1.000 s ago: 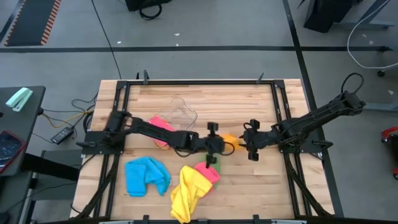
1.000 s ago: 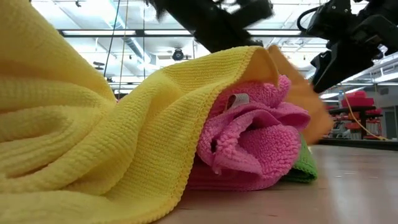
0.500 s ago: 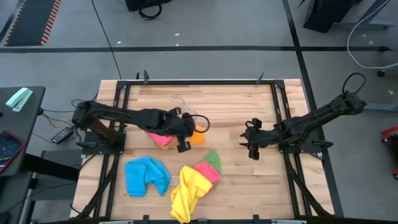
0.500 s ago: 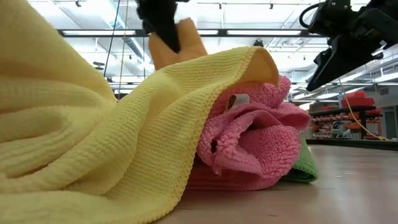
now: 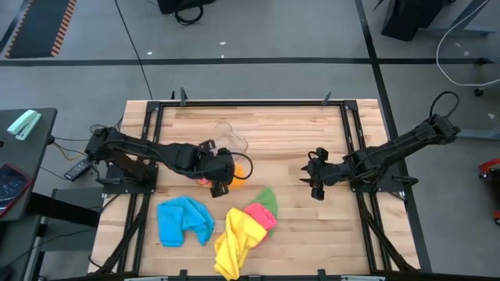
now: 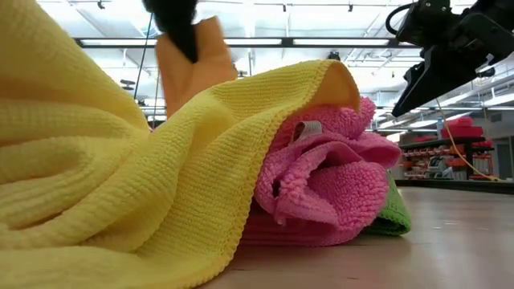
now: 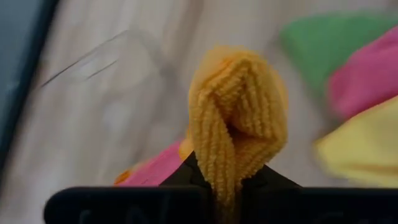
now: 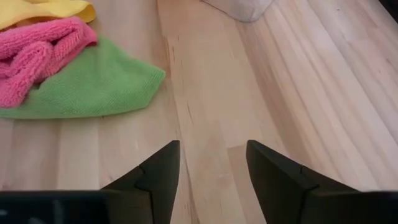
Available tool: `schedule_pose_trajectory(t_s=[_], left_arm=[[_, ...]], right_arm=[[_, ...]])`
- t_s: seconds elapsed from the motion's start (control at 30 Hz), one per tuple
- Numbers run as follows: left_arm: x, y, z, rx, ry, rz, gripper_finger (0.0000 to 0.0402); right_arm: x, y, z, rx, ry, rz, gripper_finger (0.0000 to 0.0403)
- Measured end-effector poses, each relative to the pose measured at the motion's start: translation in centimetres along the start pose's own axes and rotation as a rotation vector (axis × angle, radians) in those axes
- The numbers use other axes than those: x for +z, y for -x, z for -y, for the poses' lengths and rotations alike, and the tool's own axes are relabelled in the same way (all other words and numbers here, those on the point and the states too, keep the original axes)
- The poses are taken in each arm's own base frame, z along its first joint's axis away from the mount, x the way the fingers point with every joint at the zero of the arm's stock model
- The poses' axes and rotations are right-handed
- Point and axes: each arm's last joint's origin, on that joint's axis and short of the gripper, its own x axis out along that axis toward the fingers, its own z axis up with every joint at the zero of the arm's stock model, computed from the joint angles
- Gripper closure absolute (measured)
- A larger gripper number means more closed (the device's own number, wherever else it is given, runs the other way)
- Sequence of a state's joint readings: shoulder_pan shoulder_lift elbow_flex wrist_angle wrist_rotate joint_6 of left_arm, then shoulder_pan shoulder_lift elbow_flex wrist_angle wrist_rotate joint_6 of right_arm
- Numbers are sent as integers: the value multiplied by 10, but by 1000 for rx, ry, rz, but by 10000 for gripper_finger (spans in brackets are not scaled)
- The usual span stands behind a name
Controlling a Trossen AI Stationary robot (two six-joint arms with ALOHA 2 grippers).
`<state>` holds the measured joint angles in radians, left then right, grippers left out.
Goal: Fold microfiber towels
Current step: Put the folded orange microfiber towel into the transparent bin
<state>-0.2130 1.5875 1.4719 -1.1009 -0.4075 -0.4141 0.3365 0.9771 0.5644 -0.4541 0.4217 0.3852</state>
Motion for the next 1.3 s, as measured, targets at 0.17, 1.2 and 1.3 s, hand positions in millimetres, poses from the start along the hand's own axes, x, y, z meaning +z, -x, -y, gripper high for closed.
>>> schedule_pose_trajectory(t_s=[0.17,1.2,1.3], left_arm=[[-18,8,-4,110,7,-35,383],[-44,70,-97,344,289,-69,383],[-39,69,-105,376,295,-67,383]], right_arm=[[0,0,0,-2,-5,1,209],[2,-9,-1,-54,16,13,209],[2,-9,-1,-53,15,13,209]])
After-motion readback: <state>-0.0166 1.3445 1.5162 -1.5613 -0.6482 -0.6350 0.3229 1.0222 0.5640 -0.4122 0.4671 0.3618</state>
